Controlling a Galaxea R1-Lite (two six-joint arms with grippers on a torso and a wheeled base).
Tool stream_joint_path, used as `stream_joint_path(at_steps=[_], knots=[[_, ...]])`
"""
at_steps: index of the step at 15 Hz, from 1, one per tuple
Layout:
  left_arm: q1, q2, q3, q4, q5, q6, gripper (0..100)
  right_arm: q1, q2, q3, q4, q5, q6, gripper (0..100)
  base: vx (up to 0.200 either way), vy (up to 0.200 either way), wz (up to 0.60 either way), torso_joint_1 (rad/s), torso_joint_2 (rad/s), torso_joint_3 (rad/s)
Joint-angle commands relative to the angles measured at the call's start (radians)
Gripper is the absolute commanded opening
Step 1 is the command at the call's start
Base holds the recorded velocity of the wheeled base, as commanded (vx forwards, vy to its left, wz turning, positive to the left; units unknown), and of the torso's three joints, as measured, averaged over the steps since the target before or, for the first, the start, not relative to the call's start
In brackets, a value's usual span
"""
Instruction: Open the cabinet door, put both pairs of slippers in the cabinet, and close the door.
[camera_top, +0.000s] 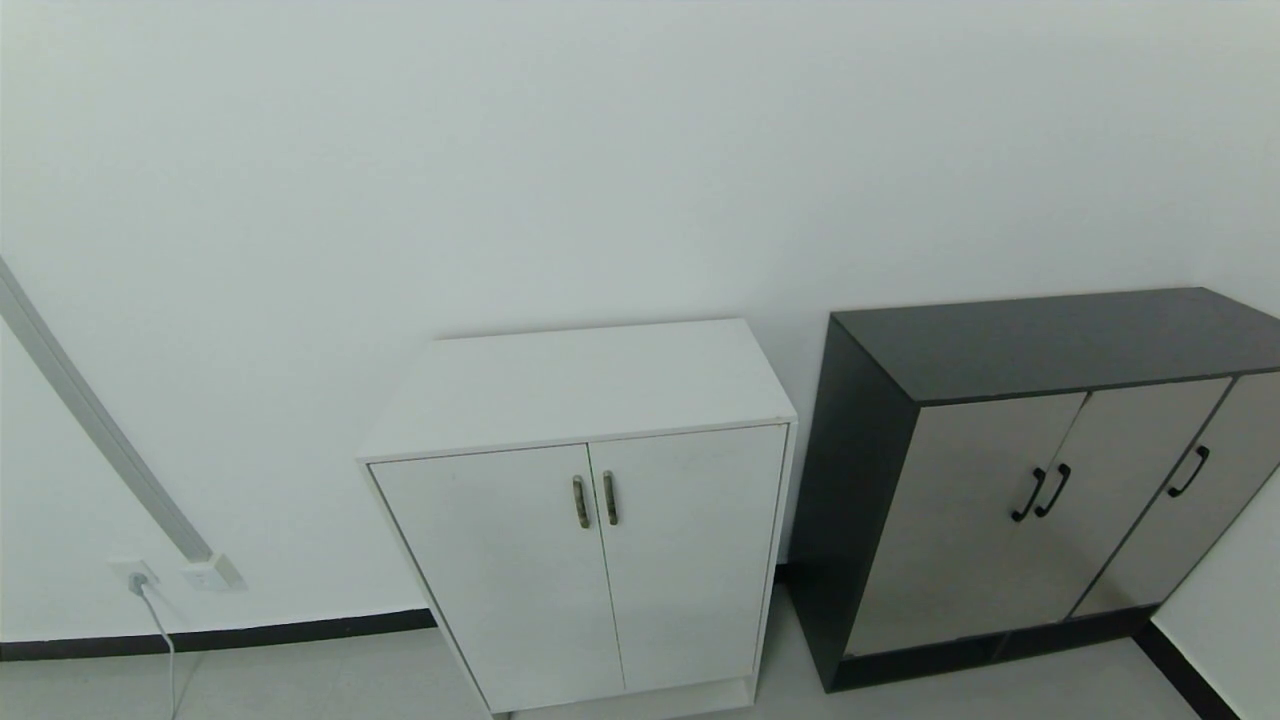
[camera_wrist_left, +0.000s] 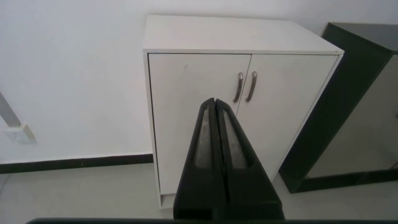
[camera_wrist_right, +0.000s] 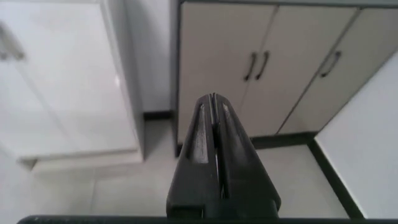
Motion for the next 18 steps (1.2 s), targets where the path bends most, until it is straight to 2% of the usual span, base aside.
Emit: stream_joint_path(at_steps=[1, 5, 6, 8, 12, 15, 18], knots=[[0.0, 0.001, 0.0, 0.0, 0.0, 0.0, 0, -0.038, 0.038, -0.004, 0.001, -0.032, -0.008, 0, 0.0, 0.0, 0.0, 0.0, 0.0, 0.0], [0.0, 0.001, 0.0, 0.0, 0.0, 0.0, 0, -0.282, -0.125, -0.004, 0.001, -0.03, -0.009, 0, 0.0, 0.0, 0.0, 0.0, 0.0, 0.0], [0.0, 0.001, 0.0, 0.0, 0.0, 0.0, 0, -0.32, -0.182, -0.004, 0.001, -0.03, -0.009, 0, 0.0, 0.0, 0.0, 0.0, 0.0, 0.0], [0.0, 0.0, 0.0, 0.0, 0.0, 0.0, 0, -0.364, -0.272, -0.004, 0.001, -0.03, -0.009, 0, 0.0, 0.0, 0.0, 0.0, 0.0, 0.0], [0.0, 0.001, 0.0, 0.0, 0.0, 0.0, 0, -0.392, -0.283, -0.004, -0.001, -0.032, -0.005, 0, 0.0, 0.0, 0.0, 0.0, 0.0, 0.0], [0.0, 0.0, 0.0, 0.0, 0.0, 0.0, 0, -0.481, -0.324, -0.004, 0.001, -0.029, -0.016, 0, 0.0, 0.0, 0.0, 0.0, 0.0, 0.0], [0.0, 0.001, 0.0, 0.0, 0.0, 0.0, 0, -0.48, -0.38, -0.002, -0.004, -0.027, -0.008, 0, 0.0, 0.0, 0.0, 0.0, 0.0, 0.0]])
